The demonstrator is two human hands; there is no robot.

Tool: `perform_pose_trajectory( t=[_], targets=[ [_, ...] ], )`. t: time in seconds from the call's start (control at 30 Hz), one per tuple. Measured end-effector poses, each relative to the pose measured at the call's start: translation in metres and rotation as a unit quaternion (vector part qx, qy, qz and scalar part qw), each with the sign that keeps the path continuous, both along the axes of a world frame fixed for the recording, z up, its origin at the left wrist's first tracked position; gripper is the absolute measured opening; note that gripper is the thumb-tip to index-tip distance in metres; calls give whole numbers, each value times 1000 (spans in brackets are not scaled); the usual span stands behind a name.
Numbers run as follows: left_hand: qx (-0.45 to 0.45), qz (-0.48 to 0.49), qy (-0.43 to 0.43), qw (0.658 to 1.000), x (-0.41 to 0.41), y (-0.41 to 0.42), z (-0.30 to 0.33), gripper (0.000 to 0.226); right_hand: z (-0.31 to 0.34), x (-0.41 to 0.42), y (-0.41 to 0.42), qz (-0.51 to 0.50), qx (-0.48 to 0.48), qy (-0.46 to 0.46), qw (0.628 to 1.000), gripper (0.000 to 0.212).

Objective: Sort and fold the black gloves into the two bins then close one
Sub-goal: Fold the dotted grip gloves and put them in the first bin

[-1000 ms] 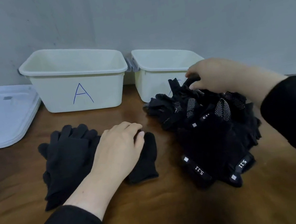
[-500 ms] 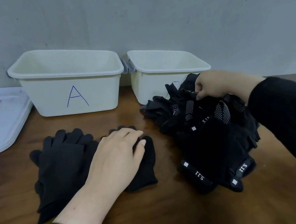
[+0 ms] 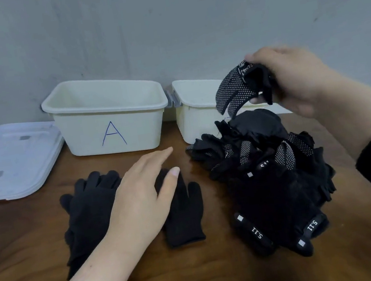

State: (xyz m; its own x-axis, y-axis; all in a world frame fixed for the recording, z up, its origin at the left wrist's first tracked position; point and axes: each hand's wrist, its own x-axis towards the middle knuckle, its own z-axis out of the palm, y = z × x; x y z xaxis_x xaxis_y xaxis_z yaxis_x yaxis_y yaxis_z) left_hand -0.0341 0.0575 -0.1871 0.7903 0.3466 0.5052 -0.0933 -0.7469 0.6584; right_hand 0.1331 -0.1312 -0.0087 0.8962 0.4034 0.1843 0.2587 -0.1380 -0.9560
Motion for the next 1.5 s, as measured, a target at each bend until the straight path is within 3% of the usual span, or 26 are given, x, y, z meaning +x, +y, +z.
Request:
perform_pose_trajectory(
  t=[0.1, 0.17, 0.23, 0.3, 0.4, 0.43, 0.53, 0.63, 0.73, 0.83, 0.93, 1.03, 1.1, 1.17, 1.2, 1.27, 1.33, 1.4, 1.5],
  targets=[
    [-75, -23, -77, 994, -11, 4, 17, 58, -18, -37, 24, 56, 39, 82, 994, 15],
    [-33, -40, -77, 996, -20, 7, 21, 69, -41, -56, 40, 105, 44, 124, 986, 14],
    [36, -35, -56, 997, -25, 10, 15, 75, -67, -72, 55, 144, 42, 162, 975, 27],
    [29, -15, -56, 998, -29, 14, 2, 65, -89, -84, 67, 162, 18, 166, 972, 44],
    [-116, 20, -52, 992, -29, 26, -9, 22, -109, -93, 77, 171, 24, 164, 971, 41],
    [-186, 27, -40, 981, -27, 30, -9, 16, -113, -93, 79, 173, 33, 161, 971, 37],
    [-378, -1, -14, 926, -24, 36, -4, 28, -123, -93, 82, 156, 42, 142, 977, 28],
    [-501, -41, 13, 864, -25, 40, -1, 31, -133, -90, 82, 153, 20, 81, 985, 23],
    [-553, -70, 43, 829, -23, 45, -2, 34, -144, -90, 83, 182, -6, 45, 982, 19],
    [-583, -76, 57, 807, -23, 44, -1, 35, -155, -88, 87, 136, -11, 30, 990, 11],
    [-642, -35, 42, 764, -22, 44, -1, 34, -163, -83, 86, 101, -9, 46, 994, 26],
    [-672, -20, 42, 739, -21, 48, -3, 37, -168, -77, 82, 120, 43, 128, 984, 44],
    [-655, -42, 51, 753, -21, 47, -2, 35, -169, -76, 79, 122, 66, 171, 975, 35],
    [-608, -66, 63, 788, -22, 44, -1, 30, -168, -74, 76, 125, 81, 203, 968, 24],
    [-589, -76, 67, 802, -22, 43, 0, 27, -167, -73, 74, 141, 87, 219, 962, 28],
    [-572, -78, 68, 814, -23, 43, 0, 27, -167, -71, 70, 194, 77, 229, 951, 56],
    [-559, -67, 72, 823, -24, 44, 0, 28, -167, -71, 69, 215, 7, 172, 961, 70],
    [-544, -61, 78, 834, -24, 43, 1, 28, -170, -73, 71, 182, -70, 63, 979, 58],
    [-515, -36, 62, 854, -24, 43, 2, 27, -170, -77, 75, 102, -84, -45, 990, 11]
  ],
)
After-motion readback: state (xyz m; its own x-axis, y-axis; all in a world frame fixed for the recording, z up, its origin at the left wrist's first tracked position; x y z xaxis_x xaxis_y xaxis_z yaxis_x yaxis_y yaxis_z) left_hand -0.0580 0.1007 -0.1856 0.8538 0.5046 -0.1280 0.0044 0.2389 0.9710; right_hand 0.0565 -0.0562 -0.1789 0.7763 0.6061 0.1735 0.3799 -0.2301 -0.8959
